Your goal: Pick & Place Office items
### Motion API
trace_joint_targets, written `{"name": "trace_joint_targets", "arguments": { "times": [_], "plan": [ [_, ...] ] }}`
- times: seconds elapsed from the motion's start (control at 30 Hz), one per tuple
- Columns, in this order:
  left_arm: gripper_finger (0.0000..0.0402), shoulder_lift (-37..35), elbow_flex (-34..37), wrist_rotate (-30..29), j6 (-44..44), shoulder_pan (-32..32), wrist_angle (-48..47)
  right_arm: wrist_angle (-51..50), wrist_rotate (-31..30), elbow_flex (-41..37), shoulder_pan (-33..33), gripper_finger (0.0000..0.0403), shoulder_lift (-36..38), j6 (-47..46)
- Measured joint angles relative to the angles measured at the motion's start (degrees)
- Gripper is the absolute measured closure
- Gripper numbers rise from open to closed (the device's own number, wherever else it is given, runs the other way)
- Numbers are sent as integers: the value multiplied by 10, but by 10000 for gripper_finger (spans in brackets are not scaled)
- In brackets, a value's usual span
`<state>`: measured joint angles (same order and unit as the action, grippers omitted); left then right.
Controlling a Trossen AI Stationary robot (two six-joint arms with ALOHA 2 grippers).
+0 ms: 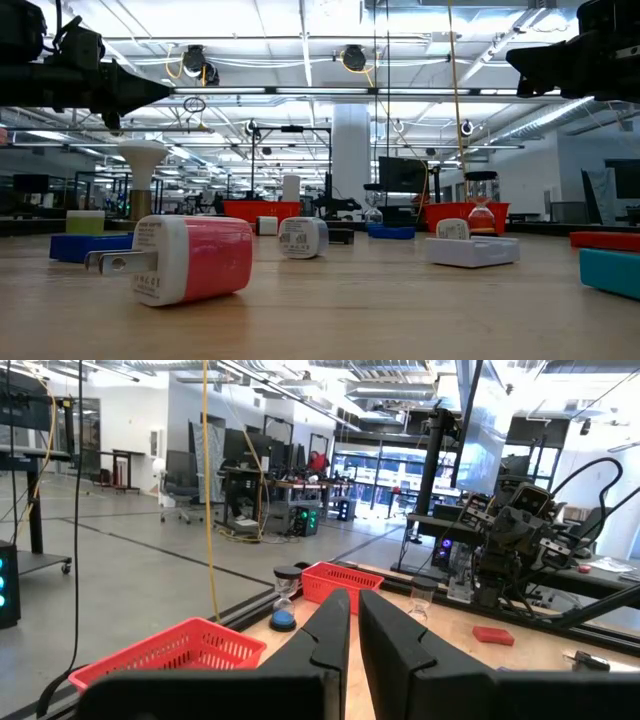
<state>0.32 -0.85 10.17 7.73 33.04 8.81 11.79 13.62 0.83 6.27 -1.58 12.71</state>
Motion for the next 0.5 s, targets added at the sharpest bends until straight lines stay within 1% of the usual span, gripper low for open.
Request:
{"name": "trace_joint_targets", "arguments": {
  "times": [0.43, 0.5],
  "plan": [
    [376, 0, 0, 0, 0, 0, 0, 1, -1, 0, 0, 403, 0, 3],
    [376, 0, 0, 0, 0, 0, 0, 21, -27, 0, 0, 403, 0, 35]
  ]
}}
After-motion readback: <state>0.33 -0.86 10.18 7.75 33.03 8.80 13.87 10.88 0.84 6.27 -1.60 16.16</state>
